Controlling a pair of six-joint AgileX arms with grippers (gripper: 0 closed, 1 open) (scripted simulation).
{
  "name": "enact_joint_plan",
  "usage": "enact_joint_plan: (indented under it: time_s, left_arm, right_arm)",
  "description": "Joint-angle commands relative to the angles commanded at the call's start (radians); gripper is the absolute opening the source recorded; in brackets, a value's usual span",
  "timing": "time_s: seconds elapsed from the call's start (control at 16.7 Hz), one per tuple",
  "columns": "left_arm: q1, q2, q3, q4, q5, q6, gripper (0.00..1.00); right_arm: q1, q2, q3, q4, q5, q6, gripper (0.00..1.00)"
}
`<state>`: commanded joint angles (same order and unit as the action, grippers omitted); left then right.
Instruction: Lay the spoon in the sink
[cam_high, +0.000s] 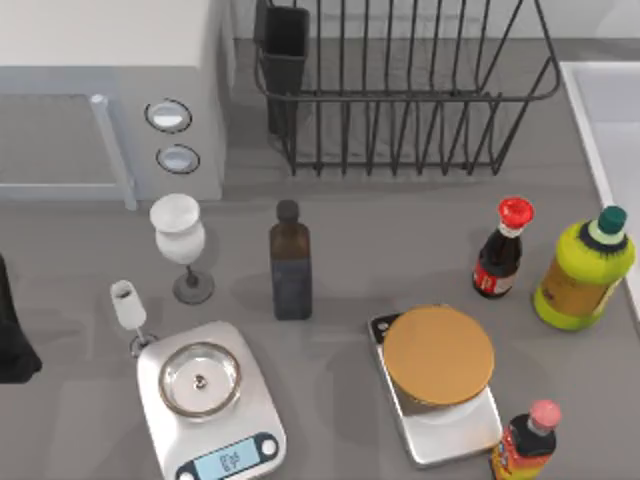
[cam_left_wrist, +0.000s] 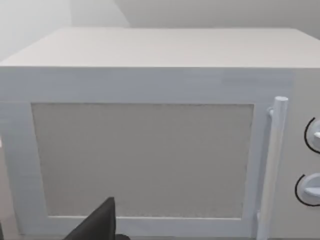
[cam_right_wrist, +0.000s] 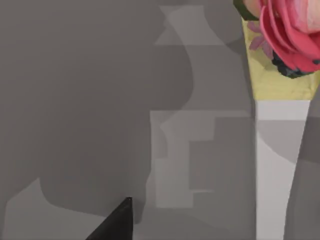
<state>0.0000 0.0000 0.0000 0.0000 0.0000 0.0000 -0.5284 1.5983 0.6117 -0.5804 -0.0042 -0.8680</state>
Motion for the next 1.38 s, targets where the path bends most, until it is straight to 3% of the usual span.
enact_joint_plan:
  time_s: [0.18,0.24,0.48,0.9,1.38]
  left_arm:
    - [0.0,0.0,0.0,0.0,0.0,0.0,1.0]
    - [0.0,0.0,0.0,0.0,0.0,0.0,1.0]
    - [0.0,0.0,0.0,0.0,0.0,0.0,1.0]
    - [0.0,0.0,0.0,0.0,0.0,0.0,1.0]
    - [0.0,0.0,0.0,0.0,0.0,0.0,1.0]
  right_arm:
    - [0.0,0.0,0.0,0.0,0.0,0.0,0.0]
    - [-0.001,-0.07,0.041,-0.098,-0.015,0.015,0.0]
    - [-0.004,-0.095,0.098,-0.173,-0.016,0.01,0.0]
    - [-0.006,-0.222,0.301,-0.526,-0.015,0.006,0.0]
    - [-0.003,-0.23,0.334,-0.56,-0.015,0.012,0.0]
